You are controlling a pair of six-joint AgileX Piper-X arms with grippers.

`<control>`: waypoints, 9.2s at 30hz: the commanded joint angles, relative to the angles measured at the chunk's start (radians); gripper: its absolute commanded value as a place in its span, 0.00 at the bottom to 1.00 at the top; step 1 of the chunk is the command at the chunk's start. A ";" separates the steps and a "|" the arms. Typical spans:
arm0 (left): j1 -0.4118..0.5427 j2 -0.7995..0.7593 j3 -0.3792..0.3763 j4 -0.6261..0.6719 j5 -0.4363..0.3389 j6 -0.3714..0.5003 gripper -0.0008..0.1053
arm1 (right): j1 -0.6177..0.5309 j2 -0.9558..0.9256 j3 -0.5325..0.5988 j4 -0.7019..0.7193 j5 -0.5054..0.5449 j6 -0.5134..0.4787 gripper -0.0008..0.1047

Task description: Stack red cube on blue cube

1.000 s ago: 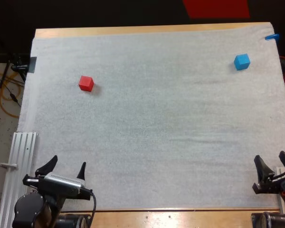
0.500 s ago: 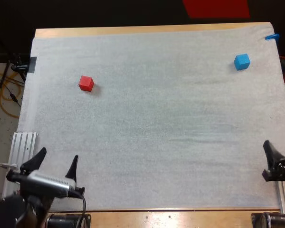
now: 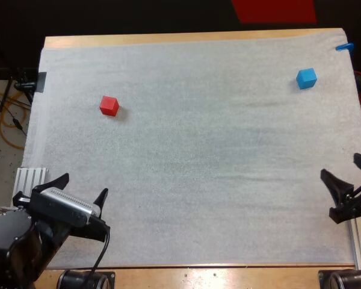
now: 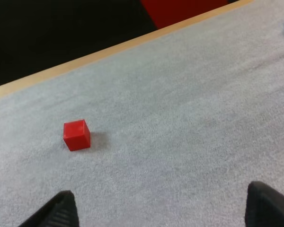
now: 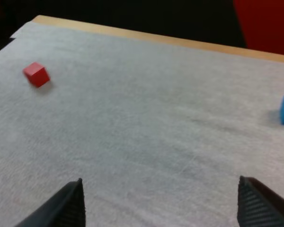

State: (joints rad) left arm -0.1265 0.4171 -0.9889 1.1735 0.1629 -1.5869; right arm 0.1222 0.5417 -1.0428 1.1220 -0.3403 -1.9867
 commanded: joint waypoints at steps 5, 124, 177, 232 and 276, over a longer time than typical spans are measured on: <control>-0.002 0.028 -0.010 0.004 -0.094 -0.003 0.66 | 0.073 0.022 -0.009 0.012 -0.024 -0.023 0.63; -0.102 1.710 -0.615 -0.275 0.006 0.288 0.01 | 0.162 0.051 -0.009 -0.101 0.000 -0.030 0.63; -0.108 1.111 -0.589 -0.056 0.008 0.276 0.01 | 0.162 0.051 -0.009 -0.101 0.000 -0.034 0.63; -0.108 0.038 0.026 0.054 0.028 0.144 0.53 | 0.168 0.225 -0.009 -0.158 -0.002 -0.059 0.63; -0.108 0.038 0.026 0.031 0.028 0.103 0.54 | 0.662 1.352 -0.389 -0.445 0.293 0.128 0.63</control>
State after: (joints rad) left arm -0.2324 0.4574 -0.9604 1.2234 0.2044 -1.4669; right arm 0.7821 1.8916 -1.4198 0.6946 -0.0396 -1.8766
